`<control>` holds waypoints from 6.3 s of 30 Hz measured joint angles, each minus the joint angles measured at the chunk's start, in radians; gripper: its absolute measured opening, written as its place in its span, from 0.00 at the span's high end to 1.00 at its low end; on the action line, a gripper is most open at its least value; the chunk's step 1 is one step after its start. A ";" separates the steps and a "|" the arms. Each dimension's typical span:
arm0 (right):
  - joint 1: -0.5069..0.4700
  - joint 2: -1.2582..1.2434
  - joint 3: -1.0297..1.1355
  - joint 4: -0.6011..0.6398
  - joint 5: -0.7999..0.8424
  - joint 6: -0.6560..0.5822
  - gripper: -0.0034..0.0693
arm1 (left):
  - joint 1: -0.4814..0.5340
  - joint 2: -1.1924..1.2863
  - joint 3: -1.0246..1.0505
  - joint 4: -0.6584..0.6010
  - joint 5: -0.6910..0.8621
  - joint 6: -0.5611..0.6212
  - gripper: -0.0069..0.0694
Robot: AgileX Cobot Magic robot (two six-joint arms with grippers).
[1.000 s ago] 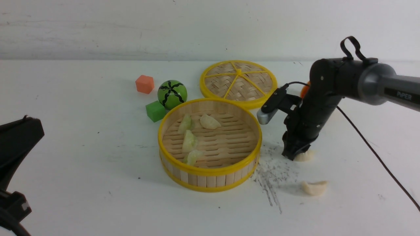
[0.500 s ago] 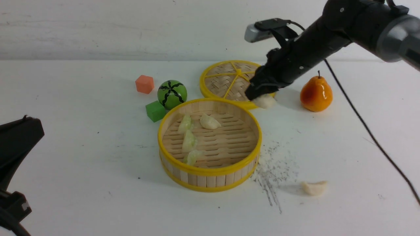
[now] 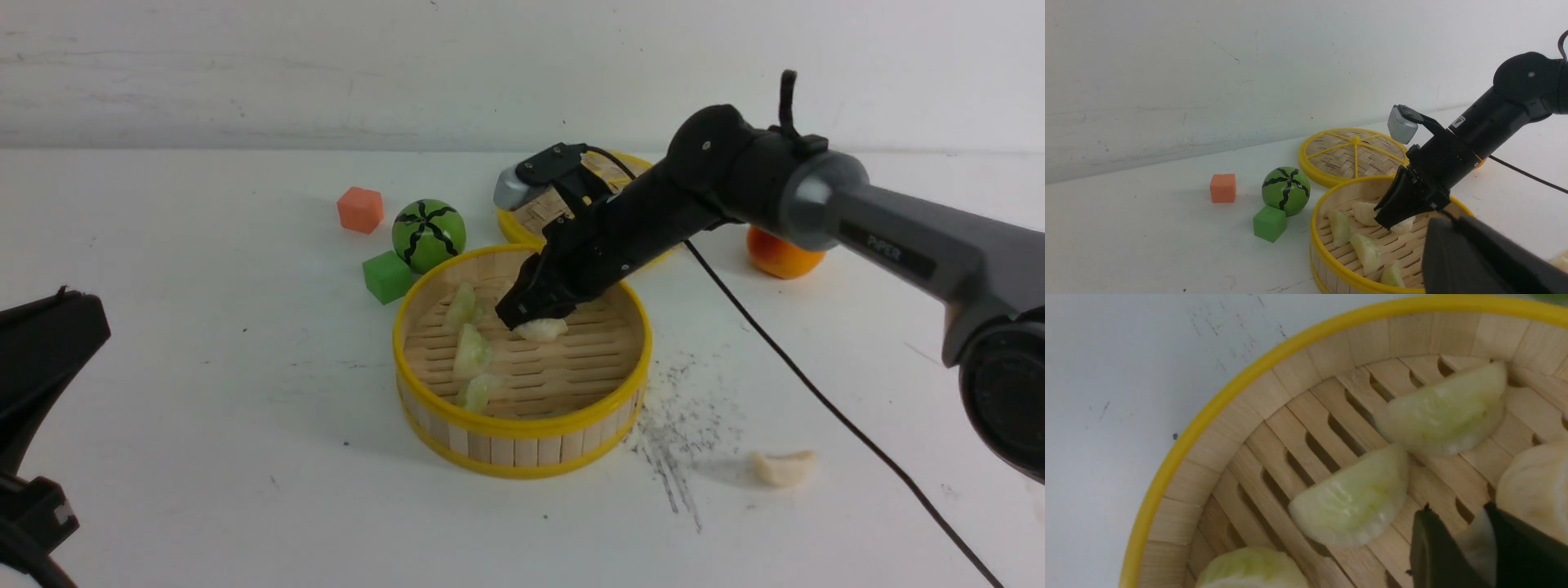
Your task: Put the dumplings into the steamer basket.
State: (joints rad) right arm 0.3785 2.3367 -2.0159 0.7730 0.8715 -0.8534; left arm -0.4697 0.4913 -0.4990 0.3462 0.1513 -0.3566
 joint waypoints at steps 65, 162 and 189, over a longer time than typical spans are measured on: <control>-0.149 -0.331 0.339 -0.386 0.283 0.137 0.62 | 0.000 0.000 0.000 0.000 -0.005 0.000 0.87; 0.061 -2.087 2.017 -1.112 -1.363 1.238 0.95 | 0.000 -0.148 0.002 -0.114 0.059 -0.001 0.80; -0.043 -2.298 2.043 -0.900 -1.100 1.189 0.93 | 0.000 -0.148 0.002 -0.116 0.059 -0.001 0.76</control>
State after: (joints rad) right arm 0.3354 0.0385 0.0271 -0.1271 -0.2284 0.3358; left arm -0.4697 0.3429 -0.4968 0.2301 0.2104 -0.3574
